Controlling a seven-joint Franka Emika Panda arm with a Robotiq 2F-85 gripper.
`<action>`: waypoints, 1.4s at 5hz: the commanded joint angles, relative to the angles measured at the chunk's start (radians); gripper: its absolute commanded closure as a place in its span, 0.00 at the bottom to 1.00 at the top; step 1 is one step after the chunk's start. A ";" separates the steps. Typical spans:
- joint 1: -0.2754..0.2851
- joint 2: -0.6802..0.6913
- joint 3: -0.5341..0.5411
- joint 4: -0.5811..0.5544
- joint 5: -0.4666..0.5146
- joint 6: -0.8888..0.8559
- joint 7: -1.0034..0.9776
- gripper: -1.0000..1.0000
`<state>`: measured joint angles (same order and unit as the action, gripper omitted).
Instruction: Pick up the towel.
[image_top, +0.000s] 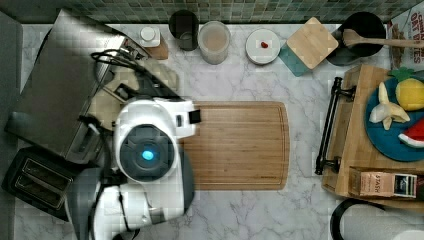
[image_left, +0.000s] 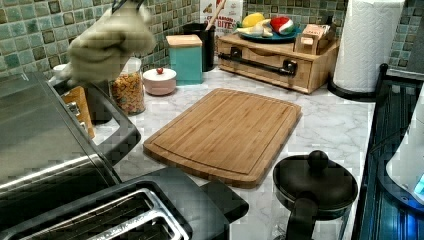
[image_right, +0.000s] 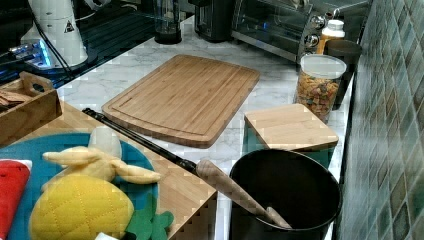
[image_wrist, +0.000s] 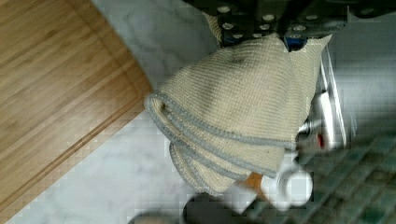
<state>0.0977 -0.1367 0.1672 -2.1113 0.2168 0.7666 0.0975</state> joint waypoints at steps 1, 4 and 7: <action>-0.054 -0.042 -0.095 0.112 -0.148 -0.294 0.086 1.00; -0.098 -0.126 -0.120 -0.001 -0.292 -0.385 0.119 1.00; -0.077 -0.126 -0.139 -0.001 -0.297 -0.386 0.123 1.00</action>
<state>0.0192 -0.1837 0.0201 -2.1641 -0.0805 0.3618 0.1884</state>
